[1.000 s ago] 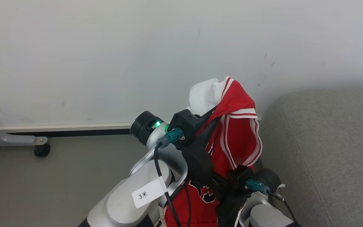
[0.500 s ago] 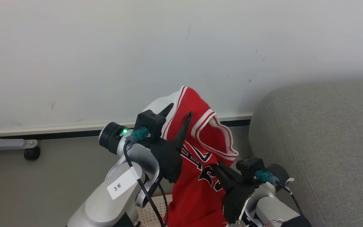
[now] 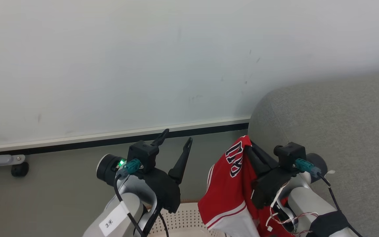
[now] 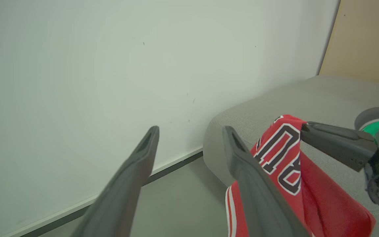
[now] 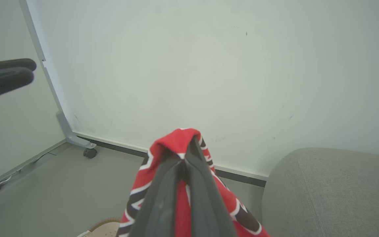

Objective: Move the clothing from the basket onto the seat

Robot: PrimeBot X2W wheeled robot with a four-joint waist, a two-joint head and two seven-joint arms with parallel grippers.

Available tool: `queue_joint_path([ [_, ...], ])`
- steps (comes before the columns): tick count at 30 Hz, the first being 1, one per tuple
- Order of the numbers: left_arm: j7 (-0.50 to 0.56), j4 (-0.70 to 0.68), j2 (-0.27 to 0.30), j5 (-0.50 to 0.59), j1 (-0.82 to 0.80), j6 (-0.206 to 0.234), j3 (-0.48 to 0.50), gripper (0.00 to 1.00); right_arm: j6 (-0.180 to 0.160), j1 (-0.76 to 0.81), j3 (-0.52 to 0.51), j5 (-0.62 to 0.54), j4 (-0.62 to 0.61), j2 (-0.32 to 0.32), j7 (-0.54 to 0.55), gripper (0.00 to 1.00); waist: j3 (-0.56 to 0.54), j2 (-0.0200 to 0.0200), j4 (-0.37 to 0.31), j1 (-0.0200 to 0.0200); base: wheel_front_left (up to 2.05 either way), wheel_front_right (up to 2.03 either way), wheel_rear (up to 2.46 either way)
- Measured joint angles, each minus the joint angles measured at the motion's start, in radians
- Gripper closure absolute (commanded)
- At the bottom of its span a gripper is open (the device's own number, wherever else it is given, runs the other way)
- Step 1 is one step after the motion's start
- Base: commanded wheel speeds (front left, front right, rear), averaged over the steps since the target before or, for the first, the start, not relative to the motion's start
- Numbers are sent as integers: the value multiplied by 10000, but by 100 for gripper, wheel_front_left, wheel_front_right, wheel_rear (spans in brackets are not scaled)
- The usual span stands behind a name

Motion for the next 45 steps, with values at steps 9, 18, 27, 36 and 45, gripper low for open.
queue_joint_path([
  [9,-543,-393,221,-4,1123,-29,-130,0,-167,124,-201,-295,-805,-579,0,100,-55,0,-566,0,0,0,0],
  [18,-882,-631,176,-13,1825,0,-184,0,-360,321,-458,-708,-1914,-1256,-2,100,-64,0,-1482,0,0,0,0],
  [27,-1058,-849,58,2,2225,88,-282,0,-608,869,-869,-819,-3137,-2128,-2,100,13,0,-2514,0,0,0,0],
  [36,-1143,-1116,-88,194,2315,159,-556,0,-698,1246,-1452,-798,-3783,-2767,-2,100,343,0,-3181,-1,0,0,0],
  [45,-1147,-1438,-71,554,2261,255,-700,0,-527,-108,-1900,-709,-3488,-2915,-2,100,957,0,-3093,0,0,0,0],
])
